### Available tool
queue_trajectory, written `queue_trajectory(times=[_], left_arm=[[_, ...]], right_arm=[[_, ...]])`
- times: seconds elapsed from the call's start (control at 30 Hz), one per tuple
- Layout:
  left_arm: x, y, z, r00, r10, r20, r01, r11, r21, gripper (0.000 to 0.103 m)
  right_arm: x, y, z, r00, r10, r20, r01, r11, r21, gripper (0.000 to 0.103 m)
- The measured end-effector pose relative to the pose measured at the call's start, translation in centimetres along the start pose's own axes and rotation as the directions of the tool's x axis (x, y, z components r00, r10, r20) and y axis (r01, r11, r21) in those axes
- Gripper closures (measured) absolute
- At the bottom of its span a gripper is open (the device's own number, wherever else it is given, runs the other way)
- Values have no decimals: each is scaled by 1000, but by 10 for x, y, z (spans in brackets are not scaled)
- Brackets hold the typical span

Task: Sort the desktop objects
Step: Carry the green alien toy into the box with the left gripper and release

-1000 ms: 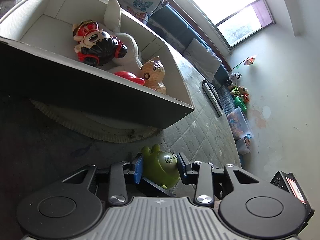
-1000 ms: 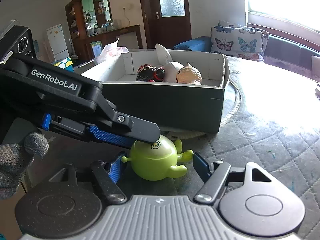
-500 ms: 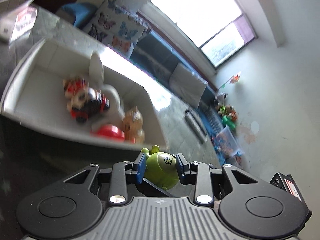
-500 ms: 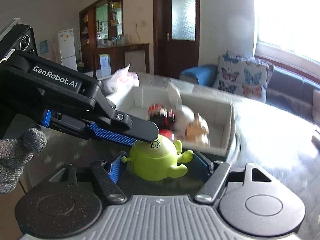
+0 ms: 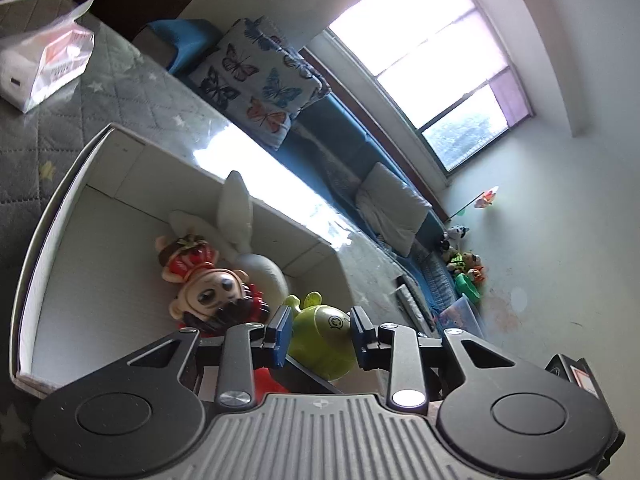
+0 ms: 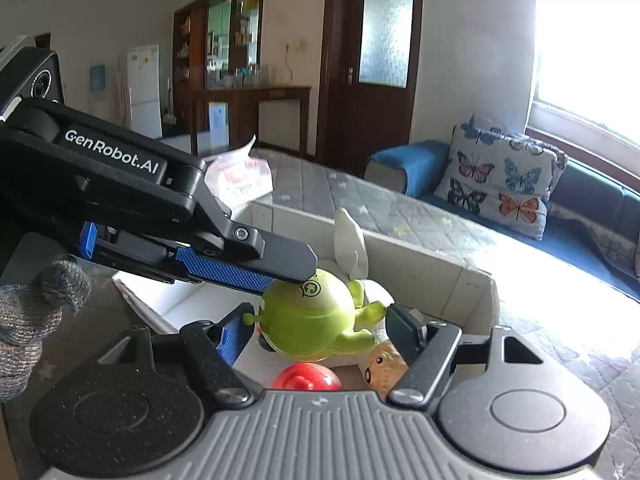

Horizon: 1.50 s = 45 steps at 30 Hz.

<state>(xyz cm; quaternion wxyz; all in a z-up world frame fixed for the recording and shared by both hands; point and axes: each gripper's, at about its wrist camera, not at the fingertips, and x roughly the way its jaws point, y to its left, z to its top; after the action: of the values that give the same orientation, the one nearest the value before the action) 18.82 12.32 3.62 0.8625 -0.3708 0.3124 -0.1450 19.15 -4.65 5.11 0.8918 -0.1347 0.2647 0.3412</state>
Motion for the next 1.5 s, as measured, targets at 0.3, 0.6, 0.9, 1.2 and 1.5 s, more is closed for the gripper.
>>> queue_trajectory(times=[0.3,0.6,0.9,1.2,1.5], left_arm=[[18,15,3,1000,26,-15,-26,1000,-18,70],[15,16,-2,997,79,4,-79,997,2,70],[19,9,-6,996,94,-2,-94,995,38,70],[8,-7,-14,982,183,42,-187,971,151,69],[-13,-32,-34,974,211,86,-226,941,250,67]], right_arm=[[20,-6,-7,999,-21,-50,20,1000,-17,30],[24,-9,-14,997,-35,-69,35,999,-5,30],[22,-10,-14,997,-38,-73,39,999,6,29],[10,-11,-18,998,-43,-54,45,998,37,22],[-21,-9,-23,999,-50,-9,50,994,96,16]])
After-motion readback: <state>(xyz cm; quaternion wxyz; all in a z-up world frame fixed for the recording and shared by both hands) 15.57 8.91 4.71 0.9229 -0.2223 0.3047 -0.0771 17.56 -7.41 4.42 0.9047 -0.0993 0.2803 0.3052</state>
